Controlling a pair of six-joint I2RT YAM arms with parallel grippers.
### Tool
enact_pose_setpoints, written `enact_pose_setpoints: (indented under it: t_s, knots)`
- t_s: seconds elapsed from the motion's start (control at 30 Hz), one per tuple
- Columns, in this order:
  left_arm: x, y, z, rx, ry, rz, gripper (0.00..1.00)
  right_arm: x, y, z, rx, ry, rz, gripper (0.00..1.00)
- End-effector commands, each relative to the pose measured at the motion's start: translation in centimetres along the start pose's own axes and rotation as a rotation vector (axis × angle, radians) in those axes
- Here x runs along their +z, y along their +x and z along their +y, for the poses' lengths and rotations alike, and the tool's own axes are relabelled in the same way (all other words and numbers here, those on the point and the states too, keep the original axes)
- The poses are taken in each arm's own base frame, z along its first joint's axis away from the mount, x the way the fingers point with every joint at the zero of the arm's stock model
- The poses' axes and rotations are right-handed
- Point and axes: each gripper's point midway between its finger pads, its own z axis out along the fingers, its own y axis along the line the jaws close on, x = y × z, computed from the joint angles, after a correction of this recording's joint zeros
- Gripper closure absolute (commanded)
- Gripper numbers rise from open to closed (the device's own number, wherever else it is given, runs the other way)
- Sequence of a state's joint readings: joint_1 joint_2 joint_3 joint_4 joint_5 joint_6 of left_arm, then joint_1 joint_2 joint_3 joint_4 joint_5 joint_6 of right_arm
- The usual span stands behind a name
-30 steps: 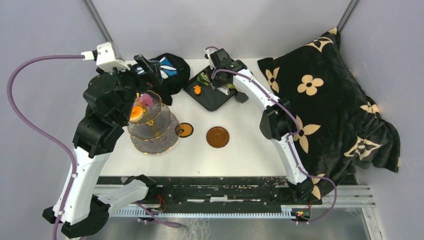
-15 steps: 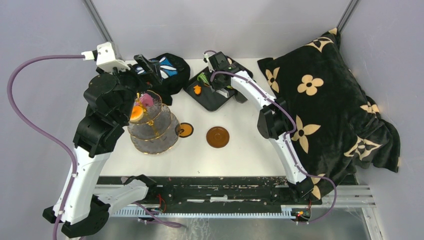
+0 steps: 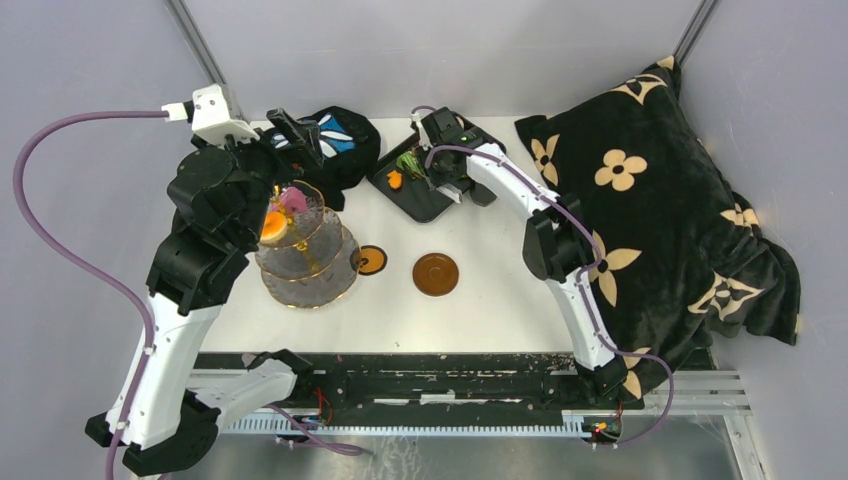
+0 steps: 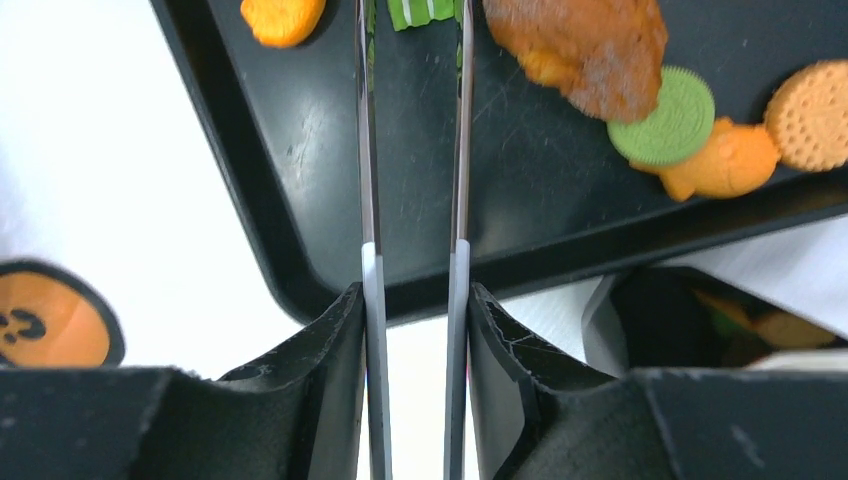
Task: Serve the afternoon tea
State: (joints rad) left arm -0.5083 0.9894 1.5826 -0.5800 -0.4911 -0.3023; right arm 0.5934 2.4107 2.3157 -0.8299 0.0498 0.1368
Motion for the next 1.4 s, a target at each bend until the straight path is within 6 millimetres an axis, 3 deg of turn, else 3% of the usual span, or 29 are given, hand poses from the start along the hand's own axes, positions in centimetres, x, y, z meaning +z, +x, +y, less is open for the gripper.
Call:
enact_pose_setpoints:
  t_s: [0.0, 0.33, 0.47, 0.6, 0.63, 0.77, 0.9, 1.03, 1.37]
  knots:
    - [-0.6, -1.6, 0.0, 0.009, 0.012, -0.058, 0.01, -7.0, -3.3, 0.9, 0.04, -0.062, -0.129, 0.85]
    - [-1.3, -1.6, 0.2, 0.002, 0.023, -0.058, 0.01, -16.4, 0.0, 1.2, 0.062, -0.122, -0.188, 0.9]
    - [-1.5, -1.8, 0.5, -0.002, 0.016, -0.064, 0.01, -21.0, 0.6, 1.9, 0.049, -0.17, -0.237, 0.91]
    - [-1.7, -1.9, 0.9, -0.02, -0.009, -0.065, 0.01, -26.3, 0.0, 4.2, -0.015, -0.243, -0.325, 0.91]
    - [-1.7, -1.9, 1.0, -0.025, -0.015, -0.065, 0.01, -28.0, -0.4, 5.6, -0.049, -0.276, -0.358, 0.91]
    - [-2.0, -2.0, 1.1, -0.045, -0.019, -0.065, 0.01, -31.7, -1.1, 10.6, -0.187, -0.382, -0.429, 0.9]
    - [-2.6, -2.5, 1.2, -0.064, -0.017, -0.069, 0.01, -33.3, -1.3, 15.3, -0.287, -0.481, -0.453, 0.9]
    - [-3.3, -3.1, 1.5, -0.078, -0.02, -0.081, 0.01, -33.8, -1.7, 18.4, -0.334, -0.55, -0.467, 0.89]
    - [-3.7, -3.2, 1.9, -0.088, -0.032, -0.081, 0.01, -31.7, -2.4, 21.8, -0.351, -0.591, -0.424, 0.88]
